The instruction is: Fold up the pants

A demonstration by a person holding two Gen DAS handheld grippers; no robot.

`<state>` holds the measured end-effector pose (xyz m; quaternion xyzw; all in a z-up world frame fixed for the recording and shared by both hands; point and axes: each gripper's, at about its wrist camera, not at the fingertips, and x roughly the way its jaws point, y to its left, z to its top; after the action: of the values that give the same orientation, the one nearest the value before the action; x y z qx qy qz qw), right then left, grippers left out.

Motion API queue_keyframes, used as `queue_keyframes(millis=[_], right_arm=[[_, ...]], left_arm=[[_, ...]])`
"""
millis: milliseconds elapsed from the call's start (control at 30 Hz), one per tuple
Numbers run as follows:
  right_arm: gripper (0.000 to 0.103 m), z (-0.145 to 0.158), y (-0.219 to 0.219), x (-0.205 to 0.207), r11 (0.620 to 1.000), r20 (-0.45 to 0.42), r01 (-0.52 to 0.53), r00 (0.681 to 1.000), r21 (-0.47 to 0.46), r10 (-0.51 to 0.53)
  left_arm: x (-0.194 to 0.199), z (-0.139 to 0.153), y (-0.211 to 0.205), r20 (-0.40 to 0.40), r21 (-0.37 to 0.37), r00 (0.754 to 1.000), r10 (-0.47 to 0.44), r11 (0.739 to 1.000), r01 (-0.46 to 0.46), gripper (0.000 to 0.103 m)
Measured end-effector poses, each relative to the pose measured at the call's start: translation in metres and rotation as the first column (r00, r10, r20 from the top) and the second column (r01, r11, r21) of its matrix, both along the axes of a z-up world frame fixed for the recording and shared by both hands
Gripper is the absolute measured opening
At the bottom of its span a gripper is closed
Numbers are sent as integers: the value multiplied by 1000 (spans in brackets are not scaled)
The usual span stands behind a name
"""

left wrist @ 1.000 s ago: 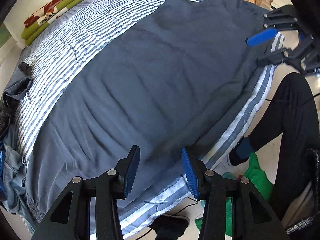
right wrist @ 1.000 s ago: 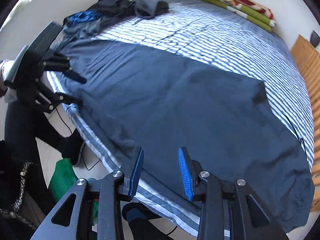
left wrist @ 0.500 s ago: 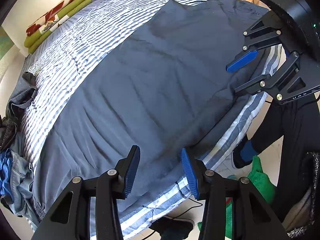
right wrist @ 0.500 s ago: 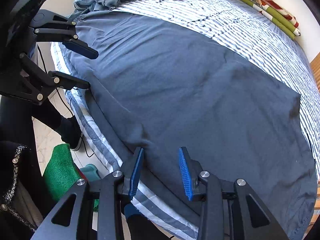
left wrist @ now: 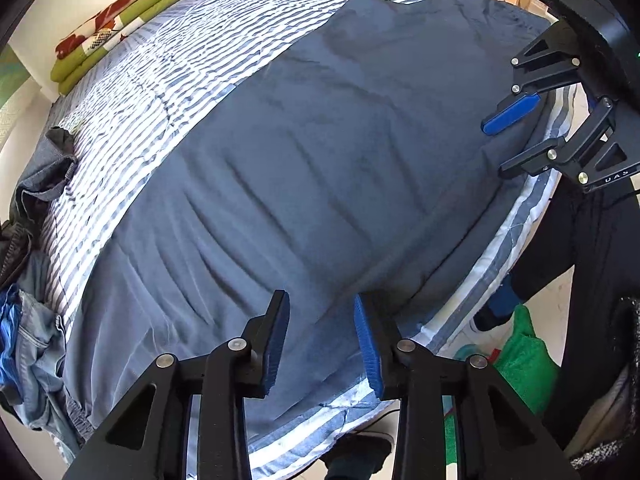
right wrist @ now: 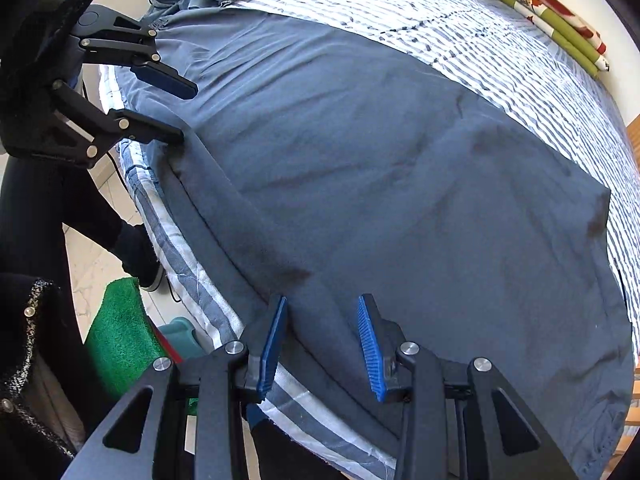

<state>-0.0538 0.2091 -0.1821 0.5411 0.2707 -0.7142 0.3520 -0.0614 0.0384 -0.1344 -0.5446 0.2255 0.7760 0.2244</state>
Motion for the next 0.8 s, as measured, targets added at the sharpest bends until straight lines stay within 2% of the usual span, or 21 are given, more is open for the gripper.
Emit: queue_keyframes(millis=[367, 467, 500, 533, 667, 800], right_arm=[[33, 4, 3, 5, 1000, -7, -18, 1000, 1, 18], [33, -1, 0, 3, 1000, -4, -20, 1000, 5, 20], [33, -3, -1, 3, 1000, -1, -17, 1000, 10, 17], [30, -4, -3, 2, 1000, 5, -14, 1000, 15, 14], [4, -3, -4, 1, 1000, 41, -21, 999, 2, 21], [1, 12, 2, 4, 999, 39, -10, 999, -41, 12]], left_arm=[[-5, -10, 1, 38, -15, 999, -7, 1000, 7, 34], [-8, -15, 3, 58, -17, 998, -18, 1000, 19, 18], [-8, -16, 4, 66, -14, 998, -25, 1000, 26, 6], [-7, -15, 5, 69, -10, 997, -30, 999, 31, 0], [-2, -6, 5, 71, 29, 996, -45, 999, 43, 0], [4, 6, 3, 75, 61, 996, -48, 997, 43, 0]])
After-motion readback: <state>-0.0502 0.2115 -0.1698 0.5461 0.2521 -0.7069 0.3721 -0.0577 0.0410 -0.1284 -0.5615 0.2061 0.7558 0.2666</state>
